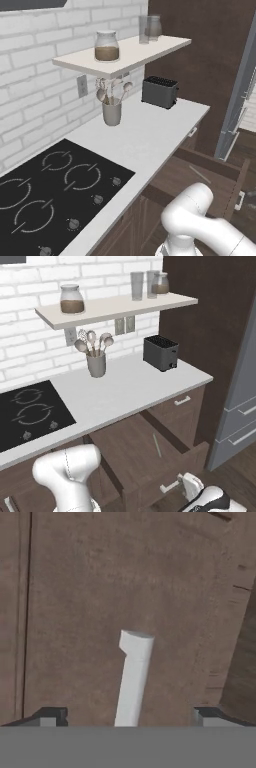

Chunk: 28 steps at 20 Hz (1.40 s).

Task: Take a straw from the drawer in front and place it inside the glass cup on the dining counter.

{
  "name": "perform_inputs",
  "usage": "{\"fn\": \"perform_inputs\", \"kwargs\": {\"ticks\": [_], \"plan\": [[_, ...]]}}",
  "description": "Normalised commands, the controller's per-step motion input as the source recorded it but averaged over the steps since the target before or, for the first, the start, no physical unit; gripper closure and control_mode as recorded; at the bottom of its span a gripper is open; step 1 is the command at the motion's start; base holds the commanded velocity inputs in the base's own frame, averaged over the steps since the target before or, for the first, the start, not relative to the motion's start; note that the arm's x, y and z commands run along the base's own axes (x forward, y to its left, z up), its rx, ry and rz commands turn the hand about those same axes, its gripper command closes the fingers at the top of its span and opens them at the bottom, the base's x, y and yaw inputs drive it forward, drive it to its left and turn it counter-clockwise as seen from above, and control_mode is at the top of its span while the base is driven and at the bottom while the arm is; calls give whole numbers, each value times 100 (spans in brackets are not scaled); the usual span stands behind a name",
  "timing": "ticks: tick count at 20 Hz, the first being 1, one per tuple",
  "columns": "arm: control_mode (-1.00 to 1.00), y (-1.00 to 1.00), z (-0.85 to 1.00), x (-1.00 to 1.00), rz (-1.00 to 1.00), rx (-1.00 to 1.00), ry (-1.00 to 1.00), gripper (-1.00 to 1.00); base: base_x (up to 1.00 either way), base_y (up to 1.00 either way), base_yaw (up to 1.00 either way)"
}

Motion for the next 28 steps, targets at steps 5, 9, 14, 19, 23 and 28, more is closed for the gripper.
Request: {"fn": "perform_inputs", "kwargs": {"ticks": [5,9,14,19,23,28], "plan": [[-100,0,56,-20,0,-21,19,-100,0,0,0],[-100,0,66,-24,0,-21,25,-100,0,0,0],[-100,1,62,-22,-1,-23,33,-100,0,0,0],[-100,15,65,-6,0,-24,38,-100,0,0,0],[-100,23,62,-3,-3,-24,39,-100,0,0,0],[-100,46,32,-1,-7,-25,30,-100,0,0,0]]}}
